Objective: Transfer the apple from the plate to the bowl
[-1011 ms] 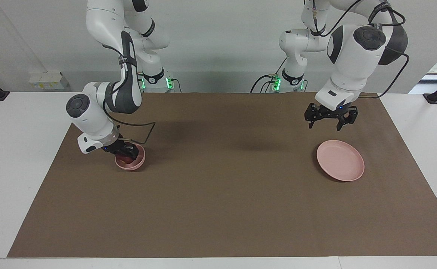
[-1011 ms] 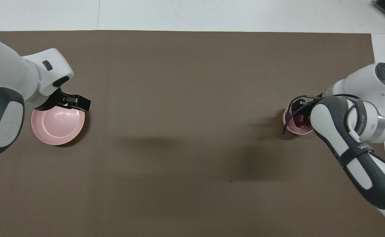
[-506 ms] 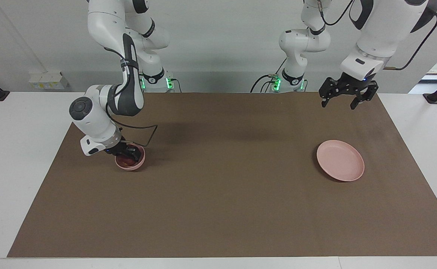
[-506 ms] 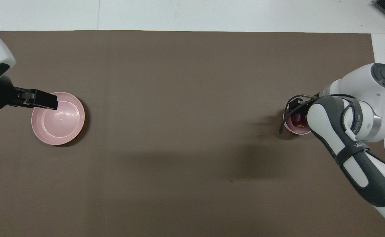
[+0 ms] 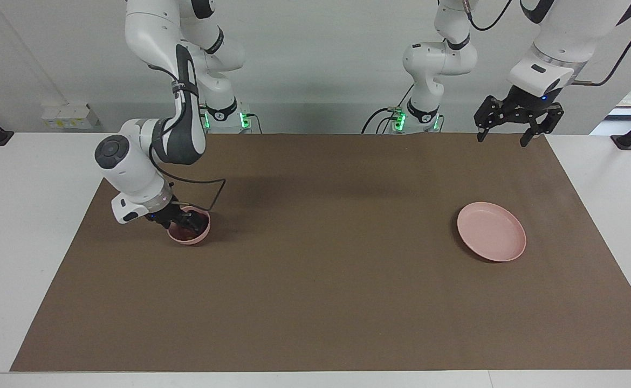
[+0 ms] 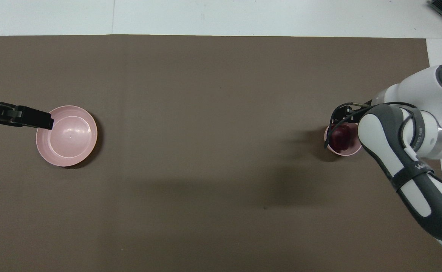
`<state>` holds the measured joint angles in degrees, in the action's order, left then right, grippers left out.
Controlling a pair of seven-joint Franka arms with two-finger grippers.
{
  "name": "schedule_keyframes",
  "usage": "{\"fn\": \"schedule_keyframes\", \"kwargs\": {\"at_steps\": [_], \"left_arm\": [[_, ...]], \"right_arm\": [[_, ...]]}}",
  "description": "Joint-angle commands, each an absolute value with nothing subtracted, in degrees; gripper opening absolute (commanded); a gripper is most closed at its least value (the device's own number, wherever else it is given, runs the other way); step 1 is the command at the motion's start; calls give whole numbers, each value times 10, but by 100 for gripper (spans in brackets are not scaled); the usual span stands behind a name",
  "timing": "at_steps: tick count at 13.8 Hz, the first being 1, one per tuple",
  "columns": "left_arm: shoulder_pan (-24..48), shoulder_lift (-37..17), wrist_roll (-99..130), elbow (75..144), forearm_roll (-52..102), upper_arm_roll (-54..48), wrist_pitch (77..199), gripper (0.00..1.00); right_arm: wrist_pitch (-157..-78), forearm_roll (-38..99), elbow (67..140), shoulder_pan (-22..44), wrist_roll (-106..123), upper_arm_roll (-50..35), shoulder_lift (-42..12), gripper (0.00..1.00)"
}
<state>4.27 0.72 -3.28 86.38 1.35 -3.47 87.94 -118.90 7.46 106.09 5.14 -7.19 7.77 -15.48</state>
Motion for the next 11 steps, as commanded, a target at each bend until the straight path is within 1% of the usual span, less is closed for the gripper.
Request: {"fn": "schedule_keyframes", "kwargs": {"at_steps": [1, 4, 6, 9, 11], "left_arm": [[34, 12, -40, 860, 20, -37, 870, 100], [26, 12, -40, 860, 20, -36, 871, 100], [26, 12, -40, 860, 20, -33, 870, 100], [26, 12, -40, 860, 20, -33, 871, 100], [26, 12, -40, 860, 20, -33, 871, 100]], "right_arm": [[-1129, 47, 1021, 49, -76, 78, -119, 100], [-1072, 18, 990, 51, -76, 77, -77, 100], [-1005, 13, 955, 51, -74, 75, -58, 100], [-878, 7, 863, 51, -71, 72, -49, 100], [-829, 6, 835, 50, -71, 74, -34, 100]]}}
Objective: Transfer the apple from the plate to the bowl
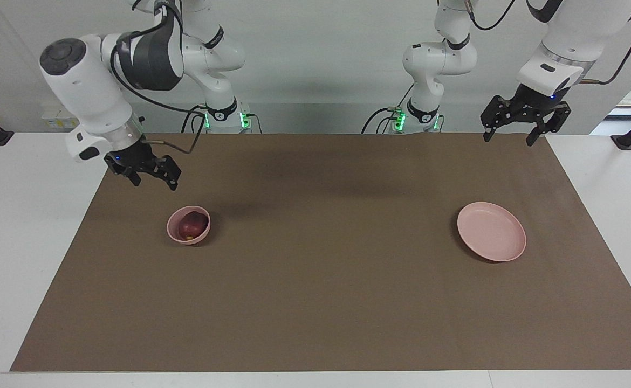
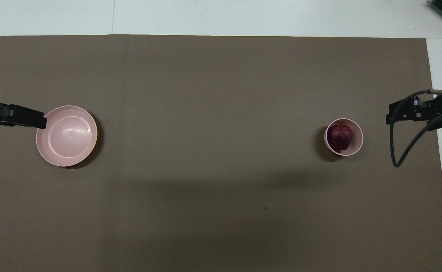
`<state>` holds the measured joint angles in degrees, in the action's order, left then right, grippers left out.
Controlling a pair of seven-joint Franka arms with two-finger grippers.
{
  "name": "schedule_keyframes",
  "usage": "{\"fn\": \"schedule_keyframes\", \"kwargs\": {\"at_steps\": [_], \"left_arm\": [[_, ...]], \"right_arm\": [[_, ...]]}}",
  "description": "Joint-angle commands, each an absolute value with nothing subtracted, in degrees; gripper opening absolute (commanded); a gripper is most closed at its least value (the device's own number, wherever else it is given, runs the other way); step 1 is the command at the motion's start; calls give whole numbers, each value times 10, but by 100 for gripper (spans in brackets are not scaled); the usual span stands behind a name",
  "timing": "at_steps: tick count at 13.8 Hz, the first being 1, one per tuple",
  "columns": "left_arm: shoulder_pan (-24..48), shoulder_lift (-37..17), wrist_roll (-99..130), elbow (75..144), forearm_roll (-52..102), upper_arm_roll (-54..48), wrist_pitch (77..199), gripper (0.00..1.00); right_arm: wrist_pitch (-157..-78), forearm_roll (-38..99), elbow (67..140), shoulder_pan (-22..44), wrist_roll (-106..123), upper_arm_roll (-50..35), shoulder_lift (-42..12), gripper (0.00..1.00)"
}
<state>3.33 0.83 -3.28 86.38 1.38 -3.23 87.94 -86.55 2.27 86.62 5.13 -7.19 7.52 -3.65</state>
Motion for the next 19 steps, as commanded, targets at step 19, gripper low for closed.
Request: {"fn": "schedule_keyframes", "kwargs": {"at_steps": [19], "left_arm": [[28, 13, -39, 861, 21, -34, 867, 100]], "right_arm": [[-855, -10, 893, 47, 2, 76, 49, 100]]}}
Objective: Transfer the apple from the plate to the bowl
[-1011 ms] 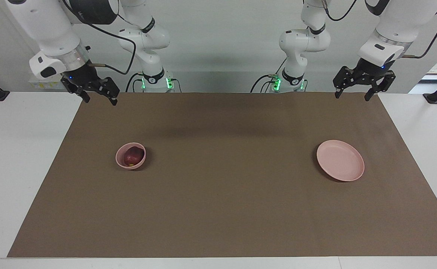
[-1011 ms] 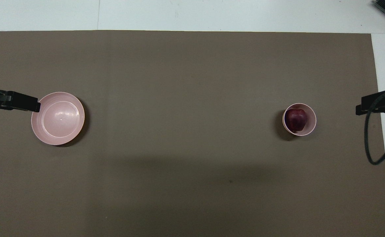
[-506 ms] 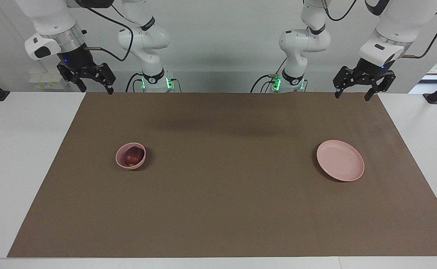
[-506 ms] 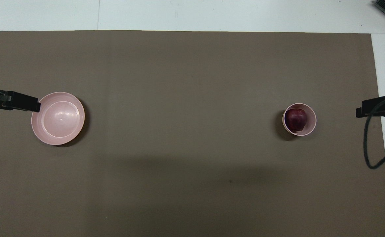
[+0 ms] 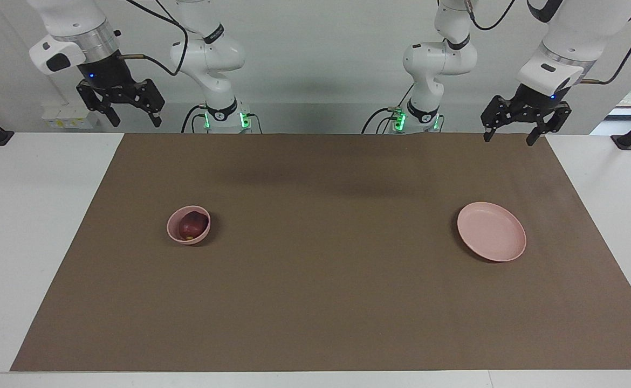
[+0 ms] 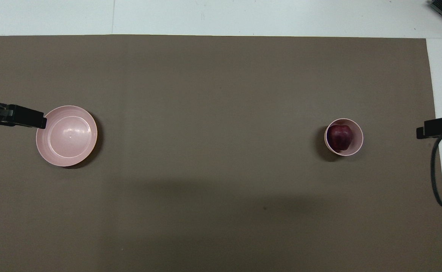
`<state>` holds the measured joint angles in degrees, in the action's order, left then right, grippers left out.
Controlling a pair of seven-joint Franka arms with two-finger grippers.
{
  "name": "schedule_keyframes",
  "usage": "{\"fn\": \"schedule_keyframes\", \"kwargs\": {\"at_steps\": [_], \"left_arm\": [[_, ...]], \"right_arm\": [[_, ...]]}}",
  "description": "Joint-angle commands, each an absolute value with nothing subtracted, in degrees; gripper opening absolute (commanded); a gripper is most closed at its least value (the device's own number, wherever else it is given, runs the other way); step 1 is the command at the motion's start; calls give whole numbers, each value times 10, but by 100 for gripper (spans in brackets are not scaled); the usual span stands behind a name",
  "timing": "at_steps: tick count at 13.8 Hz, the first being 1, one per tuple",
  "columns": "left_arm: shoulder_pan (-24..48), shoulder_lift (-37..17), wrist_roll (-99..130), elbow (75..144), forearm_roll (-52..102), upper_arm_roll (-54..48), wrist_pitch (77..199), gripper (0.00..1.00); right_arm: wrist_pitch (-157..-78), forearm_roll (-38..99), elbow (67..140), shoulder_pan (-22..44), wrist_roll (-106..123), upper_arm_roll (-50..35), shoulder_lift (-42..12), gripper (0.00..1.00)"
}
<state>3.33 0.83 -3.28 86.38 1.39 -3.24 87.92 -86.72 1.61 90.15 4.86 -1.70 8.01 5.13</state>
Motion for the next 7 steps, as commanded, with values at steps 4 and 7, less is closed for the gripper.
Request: {"fn": "schedule_keyframes", "kwargs": {"at_steps": [4, 7], "left_arm": [[28, 12, -39, 860, 20, -34, 870, 100], [28, 12, -40, 860, 20, -34, 871, 100]], "right_arm": [[-854, -8, 897, 48, -5, 74, 52, 100], [-855, -6, 897, 48, -6, 73, 52, 100]]}}
